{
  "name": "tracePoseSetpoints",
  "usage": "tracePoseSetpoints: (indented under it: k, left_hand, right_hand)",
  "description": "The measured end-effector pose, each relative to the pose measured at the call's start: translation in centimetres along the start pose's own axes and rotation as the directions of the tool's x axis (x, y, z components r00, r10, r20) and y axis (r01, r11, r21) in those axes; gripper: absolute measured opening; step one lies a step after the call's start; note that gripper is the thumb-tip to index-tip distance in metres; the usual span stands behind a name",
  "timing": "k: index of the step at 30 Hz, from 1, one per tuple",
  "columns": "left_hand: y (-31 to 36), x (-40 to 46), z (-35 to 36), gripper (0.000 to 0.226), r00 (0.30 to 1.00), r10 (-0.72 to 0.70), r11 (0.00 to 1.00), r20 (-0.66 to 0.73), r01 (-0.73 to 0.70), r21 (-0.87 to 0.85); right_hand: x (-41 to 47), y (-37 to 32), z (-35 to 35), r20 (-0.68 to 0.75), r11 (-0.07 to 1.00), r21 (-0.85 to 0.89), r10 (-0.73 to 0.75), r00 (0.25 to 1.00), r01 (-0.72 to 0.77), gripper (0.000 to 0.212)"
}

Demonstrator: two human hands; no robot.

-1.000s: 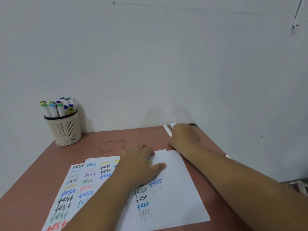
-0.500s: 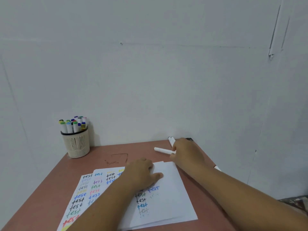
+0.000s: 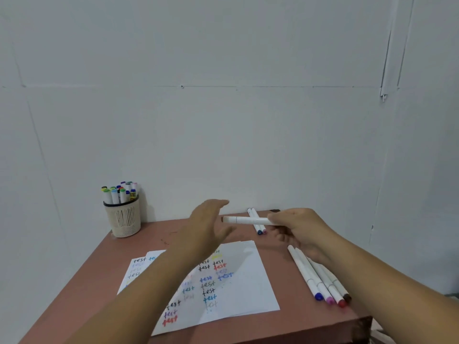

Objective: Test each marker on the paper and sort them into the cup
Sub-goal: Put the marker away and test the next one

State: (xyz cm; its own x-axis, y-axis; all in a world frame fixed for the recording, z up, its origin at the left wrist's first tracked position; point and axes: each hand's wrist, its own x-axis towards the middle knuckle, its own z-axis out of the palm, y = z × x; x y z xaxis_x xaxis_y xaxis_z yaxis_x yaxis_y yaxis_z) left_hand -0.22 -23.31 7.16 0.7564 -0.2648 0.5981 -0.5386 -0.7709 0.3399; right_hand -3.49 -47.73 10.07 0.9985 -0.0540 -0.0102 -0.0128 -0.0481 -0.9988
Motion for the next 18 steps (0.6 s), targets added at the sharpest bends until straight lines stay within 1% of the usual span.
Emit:
tracePoseSetpoints:
  k: [2, 5, 8, 10, 12, 13, 14, 16, 18]
  left_hand:
    - [1.3, -0.3, -1.2, 0.047, 0.999, 0.037, 0.999, 0.011, -0.037, 0.024]
    - [2.2, -0.8, -2.1, 0.032, 0.998, 0.044, 0.998, 0.034, -0.045, 0.047]
    - [2.6, -1.6, -2.6, 0.027, 0.998, 0.049, 0.998, 0.045, -0.051, 0.036]
    - [3.0, -2.1, -2.8, 0.021, 0.995, 0.041, 0.998, 0.091, -0.046, 0.049]
    - [3.0, -2.5, -2.7, 0.011, 0.990, 0.024, 0.997, 0.136, -0.034, 0.074]
    - [2.9, -2.9, -2.6, 0.013, 0.988, 0.006, 0.998, 0.152, -0.016, 0.064]
    - [2.9, -3.2, -2.5, 0.019, 0.986, -0.012, 1.000, 0.167, 0.007, 0.029]
    - [2.8, -4.0, -2.3, 0.026, 0.982, -0.044, 0.993, 0.184, 0.064, -0.103]
    - [2.9, -4.8, -2.3, 0.028, 0.982, -0.070, 0.960, 0.178, 0.114, -0.255]
  right_hand:
    - [-0.5, 0.1, 0.0, 0.018, 0.998, 0.062, 0.027, 0.999, -0.028, 0.013]
    - [-1.2, 0.4, 0.4, 0.027, 0.986, 0.161, 0.036, 0.999, -0.040, 0.016]
    - [-1.5, 0.7, 1.3, 0.029, 0.956, 0.293, 0.000, 1.000, -0.009, 0.019]
    - [-1.6, 0.9, 2.3, -0.005, 0.930, 0.367, -0.022, 1.000, 0.022, 0.021]
    - [-1.7, 0.9, 3.5, -0.050, 0.916, 0.395, -0.052, 0.997, 0.067, 0.021]
    - [-1.9, 0.9, 4.2, -0.059, 0.915, 0.394, -0.075, 0.995, 0.092, 0.020]
    - [-2.0, 0.9, 4.8, -0.055, 0.914, 0.387, -0.106, 0.993, 0.119, 0.020]
    - [-2.4, 1.0, 6.2, -0.012, 0.914, 0.369, -0.174, 0.985, 0.166, 0.018]
    - [-2.9, 1.1, 7.4, 0.008, 0.921, 0.326, -0.228, 0.974, 0.213, 0.016]
